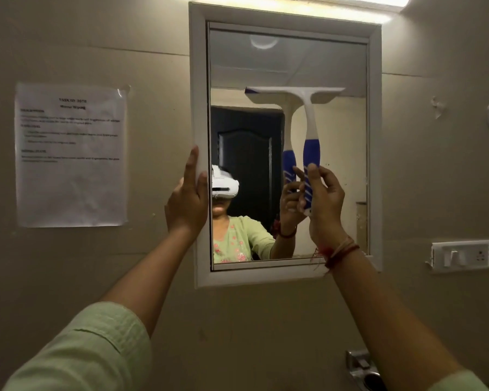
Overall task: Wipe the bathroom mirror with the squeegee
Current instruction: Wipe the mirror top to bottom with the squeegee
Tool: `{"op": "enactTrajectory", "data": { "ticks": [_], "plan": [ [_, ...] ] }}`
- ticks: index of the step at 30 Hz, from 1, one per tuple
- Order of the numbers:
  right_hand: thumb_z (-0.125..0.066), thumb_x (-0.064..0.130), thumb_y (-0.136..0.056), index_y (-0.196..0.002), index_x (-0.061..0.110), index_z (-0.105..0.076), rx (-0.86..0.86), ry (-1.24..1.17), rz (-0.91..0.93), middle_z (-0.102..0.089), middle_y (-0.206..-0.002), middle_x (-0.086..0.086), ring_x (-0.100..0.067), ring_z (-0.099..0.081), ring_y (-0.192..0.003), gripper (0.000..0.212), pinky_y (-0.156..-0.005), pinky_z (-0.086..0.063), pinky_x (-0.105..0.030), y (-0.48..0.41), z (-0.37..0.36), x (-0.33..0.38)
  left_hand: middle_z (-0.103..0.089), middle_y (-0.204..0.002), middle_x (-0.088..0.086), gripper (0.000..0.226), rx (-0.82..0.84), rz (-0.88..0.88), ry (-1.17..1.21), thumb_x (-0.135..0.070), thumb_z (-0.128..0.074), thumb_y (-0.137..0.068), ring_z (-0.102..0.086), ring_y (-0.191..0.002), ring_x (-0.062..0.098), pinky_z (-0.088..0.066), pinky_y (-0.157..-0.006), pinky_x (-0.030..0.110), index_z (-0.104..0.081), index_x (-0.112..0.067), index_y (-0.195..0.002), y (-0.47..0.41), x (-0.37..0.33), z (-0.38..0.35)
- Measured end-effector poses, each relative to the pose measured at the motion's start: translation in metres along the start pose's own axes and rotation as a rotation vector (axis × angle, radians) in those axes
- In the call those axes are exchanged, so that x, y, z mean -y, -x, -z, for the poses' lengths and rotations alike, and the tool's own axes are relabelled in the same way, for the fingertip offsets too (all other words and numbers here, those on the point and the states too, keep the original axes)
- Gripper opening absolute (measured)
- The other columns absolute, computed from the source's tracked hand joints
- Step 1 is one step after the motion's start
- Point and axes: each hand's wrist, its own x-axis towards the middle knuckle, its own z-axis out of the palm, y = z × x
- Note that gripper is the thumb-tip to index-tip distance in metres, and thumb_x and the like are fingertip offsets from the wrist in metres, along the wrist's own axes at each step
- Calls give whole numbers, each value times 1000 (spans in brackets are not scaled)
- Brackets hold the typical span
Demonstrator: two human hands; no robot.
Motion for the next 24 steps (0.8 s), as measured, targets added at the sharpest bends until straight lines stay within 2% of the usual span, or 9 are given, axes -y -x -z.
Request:
{"op": "enactTrajectory", "data": {
  "ticks": [3, 6, 8, 11, 15, 19, 22, 24],
  "plan": [
    [-58, 43, -84, -98, 17, -66, 69, 48, -65, -68, -83, 6, -7, -66, -68, 30, -55, -54, -20, 10, 7, -7, -45, -63, 0, 48, 0, -3, 1, -36, -31, -99, -34, -45, 1, -19, -43, 16, -15, -33, -144, 0, 0, 0],
    [-57, 47, -78, -108, 7, -62, 112, -7, -135, -67, -88, -9, -17, -64, -71, 50, -56, -54, -21, 40, 28, -21, -45, -62, 1, 48, 2, 0, 9, -36, -31, -99, -35, -44, 1, -20, -43, 16, -15, -32, -145, 0, 0, 0],
    [-54, 45, -78, -106, 7, -62, 147, -44, -177, -65, -88, -14, -17, -60, -66, 48, -49, -49, -18, 63, 42, -31, -49, -64, 4, 48, 2, -4, 15, -37, -30, -99, -35, -45, 2, -21, -43, 17, -15, -34, -144, 0, 0, 0],
    [-52, 43, -80, -98, 14, -65, 171, -75, -234, -65, -83, -9, -10, -56, -58, 36, -43, -42, -16, 83, 52, -38, -58, -72, 17, 48, 10, -2, 23, -39, -29, -99, -36, -47, 6, -24, -45, 22, -7, -42, -141, 1, -1, 1],
    [-53, 39, -83, -98, 10, -65, 185, -112, -216, -66, -71, -1, -8, -57, -53, 35, -43, -45, -17, 65, 43, -23, -48, -67, 4, 48, 2, 0, 10, -38, -29, -98, -35, -47, 2, -21, -44, 18, -10, -38, -143, 0, -1, 1],
    [-51, 38, -88, -102, 8, -67, 201, -88, -200, -67, -82, -9, -16, -61, -65, 36, -52, -50, -22, 42, 34, -9, -49, -65, 5, 49, 4, -5, 15, -38, -29, -99, -37, -45, 5, -22, -43, 19, -12, -36, -144, 0, -1, 1],
    [-50, 40, -85, -111, 0, -60, 203, -71, -238, -63, -85, -13, -15, -57, -61, 49, -47, -47, -18, 58, 45, -19, -61, -75, 17, 48, 11, 8, 7, -38, -29, -99, -42, -52, 13, -27, -50, 24, -11, -39, -143, -1, -2, 1],
    [-47, 42, -84, -110, 0, -59, 207, -33, -262, -61, -89, -17, -15, -52, -62, 51, -47, -42, -20, 80, 59, -34, -63, -79, 19, 48, 0, 15, -1, -38, -30, -99, -43, -55, 15, -29, -53, 28, -12, -39, -143, 0, -3, 1]
  ]
}}
